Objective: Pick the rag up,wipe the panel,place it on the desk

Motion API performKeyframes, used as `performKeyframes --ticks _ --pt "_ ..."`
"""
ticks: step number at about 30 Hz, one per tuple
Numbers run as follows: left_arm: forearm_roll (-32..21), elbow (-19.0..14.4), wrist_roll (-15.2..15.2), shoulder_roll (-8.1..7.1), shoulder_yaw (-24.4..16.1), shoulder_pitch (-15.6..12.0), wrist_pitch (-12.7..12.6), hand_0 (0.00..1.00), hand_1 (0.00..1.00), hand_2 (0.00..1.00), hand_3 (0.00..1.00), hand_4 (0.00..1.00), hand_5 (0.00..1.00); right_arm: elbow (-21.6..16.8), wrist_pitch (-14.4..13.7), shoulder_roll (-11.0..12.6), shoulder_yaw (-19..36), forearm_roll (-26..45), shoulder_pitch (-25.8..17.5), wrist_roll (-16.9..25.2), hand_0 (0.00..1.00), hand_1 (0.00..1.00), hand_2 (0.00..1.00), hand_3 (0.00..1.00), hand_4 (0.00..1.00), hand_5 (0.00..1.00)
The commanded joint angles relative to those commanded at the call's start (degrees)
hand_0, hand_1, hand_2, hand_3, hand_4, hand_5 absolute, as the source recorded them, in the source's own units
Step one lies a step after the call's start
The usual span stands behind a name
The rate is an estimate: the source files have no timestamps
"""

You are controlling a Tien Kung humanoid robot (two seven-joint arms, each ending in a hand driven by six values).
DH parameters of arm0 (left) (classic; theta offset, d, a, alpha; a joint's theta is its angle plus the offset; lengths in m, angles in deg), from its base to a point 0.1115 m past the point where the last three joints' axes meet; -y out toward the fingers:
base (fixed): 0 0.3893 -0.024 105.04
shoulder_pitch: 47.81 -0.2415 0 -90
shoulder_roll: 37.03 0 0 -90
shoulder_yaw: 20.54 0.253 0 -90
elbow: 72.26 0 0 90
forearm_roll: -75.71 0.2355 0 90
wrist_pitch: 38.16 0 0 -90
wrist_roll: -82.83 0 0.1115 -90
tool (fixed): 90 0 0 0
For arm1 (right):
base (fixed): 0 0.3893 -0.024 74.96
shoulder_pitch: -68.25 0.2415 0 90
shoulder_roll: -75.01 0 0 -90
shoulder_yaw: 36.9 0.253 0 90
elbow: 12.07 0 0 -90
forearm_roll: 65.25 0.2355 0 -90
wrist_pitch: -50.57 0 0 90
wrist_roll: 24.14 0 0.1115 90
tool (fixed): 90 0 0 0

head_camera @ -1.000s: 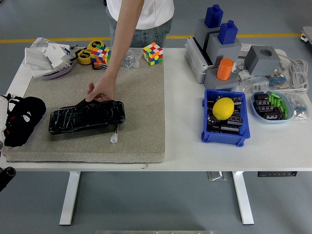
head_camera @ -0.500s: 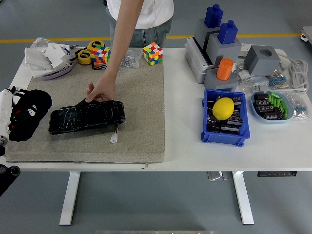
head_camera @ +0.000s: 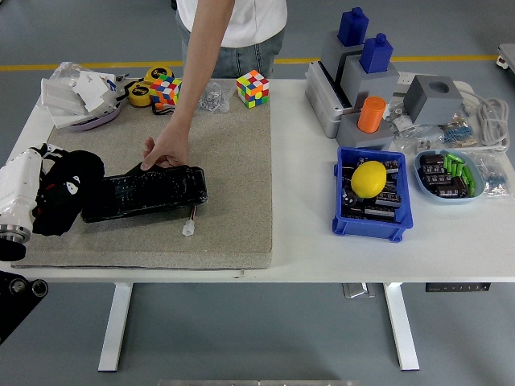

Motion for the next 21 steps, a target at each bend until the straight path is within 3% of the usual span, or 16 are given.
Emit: performKeyframes --ticks 13,21 --pt "0.39 -2.31 -0.16 0.65 3.07 0.66 0.00 0.170 0.103 0.480 0.553 0.504 0.002 -0.06 0.07 0.15 0.26 -0.24 0.05 -0.05 0.751 0.647 0.693 0.593 0.962 0.584" --pt "-0.57 -2.98 -0.05 1.01 7.72 2.09 0.00 0.170 0.102 0.481 0.555 0.505 0.002 -0.08 0.13 0.12 0.25 -0.28 0.28 -0.05 0.751 0.646 0.694 0.594 0.962 0.584"
